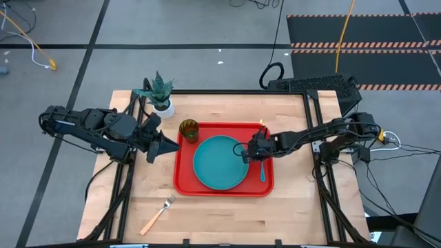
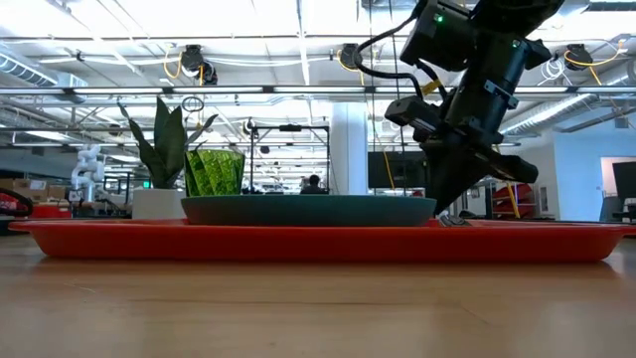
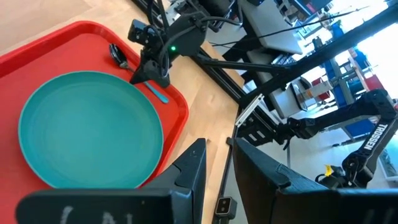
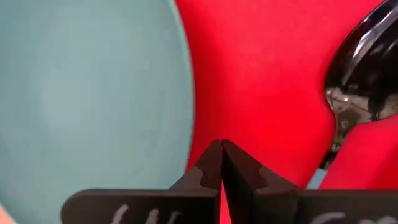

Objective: Pick and place plate/cup/fork/spoon on tray
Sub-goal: Adjust the blue plate, then put the yellow fork on the red tray between the blue plate and the blue spoon

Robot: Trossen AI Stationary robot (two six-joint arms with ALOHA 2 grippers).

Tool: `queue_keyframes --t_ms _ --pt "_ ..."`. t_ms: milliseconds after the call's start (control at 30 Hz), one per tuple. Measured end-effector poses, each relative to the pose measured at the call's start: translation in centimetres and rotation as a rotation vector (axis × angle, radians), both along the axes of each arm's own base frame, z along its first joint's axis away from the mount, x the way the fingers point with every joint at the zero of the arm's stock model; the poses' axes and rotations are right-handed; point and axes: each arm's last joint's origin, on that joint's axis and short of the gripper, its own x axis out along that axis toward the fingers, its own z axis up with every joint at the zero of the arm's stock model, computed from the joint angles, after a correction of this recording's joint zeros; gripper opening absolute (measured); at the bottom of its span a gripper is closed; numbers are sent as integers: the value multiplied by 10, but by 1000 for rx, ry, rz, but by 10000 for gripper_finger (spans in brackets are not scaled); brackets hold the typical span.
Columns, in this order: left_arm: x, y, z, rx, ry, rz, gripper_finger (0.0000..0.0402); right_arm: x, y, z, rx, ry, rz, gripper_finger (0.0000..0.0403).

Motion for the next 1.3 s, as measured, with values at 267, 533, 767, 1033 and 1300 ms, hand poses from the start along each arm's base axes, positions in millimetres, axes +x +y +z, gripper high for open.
queue_keyframes --t_ms 267,533,767,1033,1300 --pt "0 0 0 9 3 -3 81 9 8 1 22 -87 34 0" --pt "0 0 0 16 3 -7 81 5 7 -1 33 -41 -4 0" --pt "-3 -3 -5 -52 66 -74 81 4 16 1 79 -45 62 0" --pt "-30 -21 -29 -149 447 -212 81 -11 40 25 120 -93 201 0" --pt "-41 -50 -45 -155 671 -213 81 -37 53 74 38 -303 212 0"
